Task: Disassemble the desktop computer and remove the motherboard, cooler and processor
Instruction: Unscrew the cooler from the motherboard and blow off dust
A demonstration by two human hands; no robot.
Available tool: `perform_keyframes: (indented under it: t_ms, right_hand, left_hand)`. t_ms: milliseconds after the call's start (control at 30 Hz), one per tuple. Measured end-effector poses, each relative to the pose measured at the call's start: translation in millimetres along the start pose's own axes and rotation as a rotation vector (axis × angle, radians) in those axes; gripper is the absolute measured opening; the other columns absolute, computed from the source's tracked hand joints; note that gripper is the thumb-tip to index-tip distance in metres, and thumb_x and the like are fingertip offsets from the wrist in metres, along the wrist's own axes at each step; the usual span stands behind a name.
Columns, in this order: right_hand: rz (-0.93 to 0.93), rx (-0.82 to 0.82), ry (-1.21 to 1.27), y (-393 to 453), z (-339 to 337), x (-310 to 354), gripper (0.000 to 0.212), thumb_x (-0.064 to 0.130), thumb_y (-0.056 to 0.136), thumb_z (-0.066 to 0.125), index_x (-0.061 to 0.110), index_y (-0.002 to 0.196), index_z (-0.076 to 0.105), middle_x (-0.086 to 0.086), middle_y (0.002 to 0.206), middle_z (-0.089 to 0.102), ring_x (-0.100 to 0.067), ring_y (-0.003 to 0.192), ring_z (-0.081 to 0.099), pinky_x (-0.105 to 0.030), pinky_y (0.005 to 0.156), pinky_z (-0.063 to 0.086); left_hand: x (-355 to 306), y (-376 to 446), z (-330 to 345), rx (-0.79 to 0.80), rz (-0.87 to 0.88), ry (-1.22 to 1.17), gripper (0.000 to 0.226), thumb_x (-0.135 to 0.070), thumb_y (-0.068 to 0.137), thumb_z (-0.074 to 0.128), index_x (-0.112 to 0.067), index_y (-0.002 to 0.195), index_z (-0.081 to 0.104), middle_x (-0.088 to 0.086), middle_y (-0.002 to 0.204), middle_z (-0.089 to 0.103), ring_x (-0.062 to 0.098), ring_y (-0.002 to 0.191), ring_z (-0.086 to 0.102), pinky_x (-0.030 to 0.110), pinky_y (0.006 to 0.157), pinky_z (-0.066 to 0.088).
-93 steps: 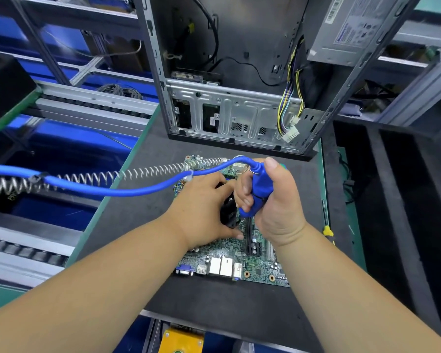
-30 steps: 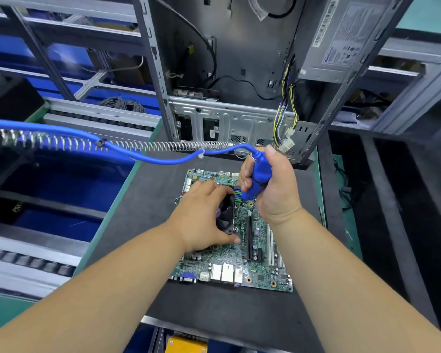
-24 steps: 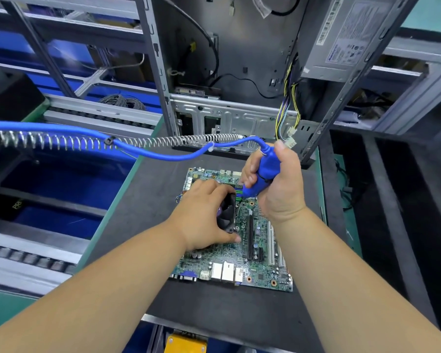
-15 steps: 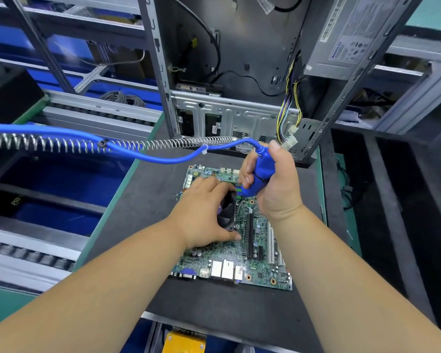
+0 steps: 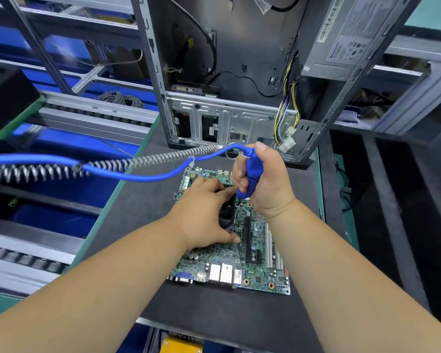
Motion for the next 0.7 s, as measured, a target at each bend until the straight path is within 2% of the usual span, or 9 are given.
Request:
perform_keyframes:
  t_ms: [300, 433, 567, 700]
  right_hand:
    - [-0.022, -0.014, 0.09, 3, -7, 4, 0.048, 0.053, 0.073, 0.05, 0.011, 0.049, 0.05, -0.006, 0.042, 0.037, -0.018, 0.04, 0.031, -0.028, 0.048, 0.028]
    - [-0.034, 0.008, 0.046, 2, -6, 3, 0.047, 0.052, 0.076, 0.05, 0.012, 0.051, 0.054, -0.009, 0.044, 0.04, -0.02, 0.042, 0.035, -0.029, 0.049, 0.032]
    - [-0.007, 0.017, -0.021, 1, -1, 4, 0.047, 0.055, 0.076, 0.053, 0.014, 0.053, 0.057, -0.01, 0.047, 0.042, -0.022, 0.044, 0.038, -0.028, 0.05, 0.035]
    - [-0.048, 0.02, 0.035, 0, 3, 15, 0.047, 0.053, 0.077, 0.052, 0.014, 0.052, 0.057, -0.008, 0.046, 0.044, -0.021, 0.042, 0.039, -0.029, 0.05, 0.036]
  left_hand:
    - [3, 1, -2, 0.016, -0.005, -0.055, 0.109, -0.073, 0.054, 0.076, -0.025, 0.146, 0.041, -0.005, 0.112, 0.044, 0.021, 0.107, 0.037, 0.035, 0.1, 0.039]
    - [3, -1, -2, 0.001, 0.0, -0.071, 0.109, -0.071, 0.055, 0.078, -0.025, 0.146, 0.041, -0.005, 0.109, 0.043, 0.021, 0.105, 0.036, 0.034, 0.1, 0.039]
    - [4, -4, -3, -0.028, 0.01, -0.106, 0.103, -0.069, 0.054, 0.079, -0.027, 0.142, 0.046, -0.008, 0.104, 0.041, 0.019, 0.102, 0.036, 0.032, 0.096, 0.039]
    - [9, -11, -2, -0.108, 0.025, -0.177, 0.096, -0.068, 0.051, 0.081, -0.026, 0.133, 0.051, -0.011, 0.103, 0.042, 0.017, 0.102, 0.039, 0.031, 0.096, 0.037]
Point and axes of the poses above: each hand's wrist, its own y-axis towards the middle knuckle, its own z-axis out of the palm, x = y × z, the point moved 4 cm from there along y, towards the middle knuckle
